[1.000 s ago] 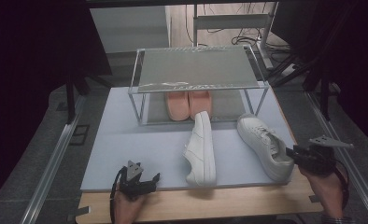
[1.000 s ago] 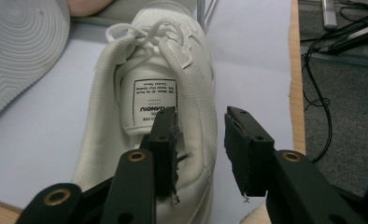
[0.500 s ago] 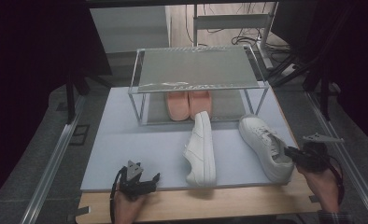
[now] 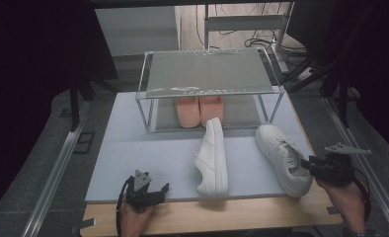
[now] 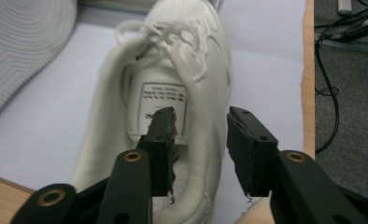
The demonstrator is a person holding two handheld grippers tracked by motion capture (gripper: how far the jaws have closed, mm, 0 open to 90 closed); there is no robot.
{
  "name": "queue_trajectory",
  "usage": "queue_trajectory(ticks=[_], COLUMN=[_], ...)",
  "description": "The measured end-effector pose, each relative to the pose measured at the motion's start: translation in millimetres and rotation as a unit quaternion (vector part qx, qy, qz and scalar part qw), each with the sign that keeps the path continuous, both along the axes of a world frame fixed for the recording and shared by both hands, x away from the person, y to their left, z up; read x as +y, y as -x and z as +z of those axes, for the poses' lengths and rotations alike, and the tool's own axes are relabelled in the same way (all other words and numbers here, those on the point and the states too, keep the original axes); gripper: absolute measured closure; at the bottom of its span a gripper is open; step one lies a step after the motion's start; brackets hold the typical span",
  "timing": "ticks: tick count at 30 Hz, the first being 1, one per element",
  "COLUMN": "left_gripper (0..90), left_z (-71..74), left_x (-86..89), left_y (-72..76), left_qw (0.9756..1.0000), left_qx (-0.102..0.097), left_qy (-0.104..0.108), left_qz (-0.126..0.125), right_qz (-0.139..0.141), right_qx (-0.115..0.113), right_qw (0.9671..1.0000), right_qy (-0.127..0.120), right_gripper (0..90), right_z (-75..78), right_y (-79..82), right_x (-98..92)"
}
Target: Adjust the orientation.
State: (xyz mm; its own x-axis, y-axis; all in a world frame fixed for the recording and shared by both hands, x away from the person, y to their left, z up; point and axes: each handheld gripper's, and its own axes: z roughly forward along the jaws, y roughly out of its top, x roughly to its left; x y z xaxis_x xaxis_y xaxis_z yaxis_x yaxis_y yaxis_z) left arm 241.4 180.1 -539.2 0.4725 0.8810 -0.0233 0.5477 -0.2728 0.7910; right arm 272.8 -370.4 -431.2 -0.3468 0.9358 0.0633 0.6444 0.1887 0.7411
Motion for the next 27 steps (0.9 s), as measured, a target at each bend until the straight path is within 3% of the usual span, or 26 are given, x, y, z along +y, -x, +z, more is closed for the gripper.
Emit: queue_trajectory(ticks=[7, 13, 19, 27], left_gripper=[12.4, 12.4, 12.5, 12.6], left_z=[0.0, 0.0, 0.0, 0.0], left_x=[0.0, 0.0, 0.0, 0.0], left_y=[0.0, 0.1, 0.1, 0.2], left_qw=[1.0, 1.0, 1.0, 1.0], left_qx=[0.0, 0.0, 0.0, 0.0], left_qy=[0.0, 0.0, 0.0, 0.0], left_qz=[0.0, 0.0, 0.0, 0.0], right_qz=[0.019, 0.055, 0.091, 0.139], right_qx=[-0.013, -0.015, -0.019, -0.014], right_qw=[0.9996, 0.9978, 0.9954, 0.9896], right_qy=[-0.019, -0.034, -0.022, -0.034], right_gripper=[53.6, 55.2, 66.5, 81.1], right_z=[14.0, 22.5, 24.6, 19.9], right_y=[2.3, 0.0, -0.5, -5.4], right_x=[13.7, 32.6, 60.4, 96.5])
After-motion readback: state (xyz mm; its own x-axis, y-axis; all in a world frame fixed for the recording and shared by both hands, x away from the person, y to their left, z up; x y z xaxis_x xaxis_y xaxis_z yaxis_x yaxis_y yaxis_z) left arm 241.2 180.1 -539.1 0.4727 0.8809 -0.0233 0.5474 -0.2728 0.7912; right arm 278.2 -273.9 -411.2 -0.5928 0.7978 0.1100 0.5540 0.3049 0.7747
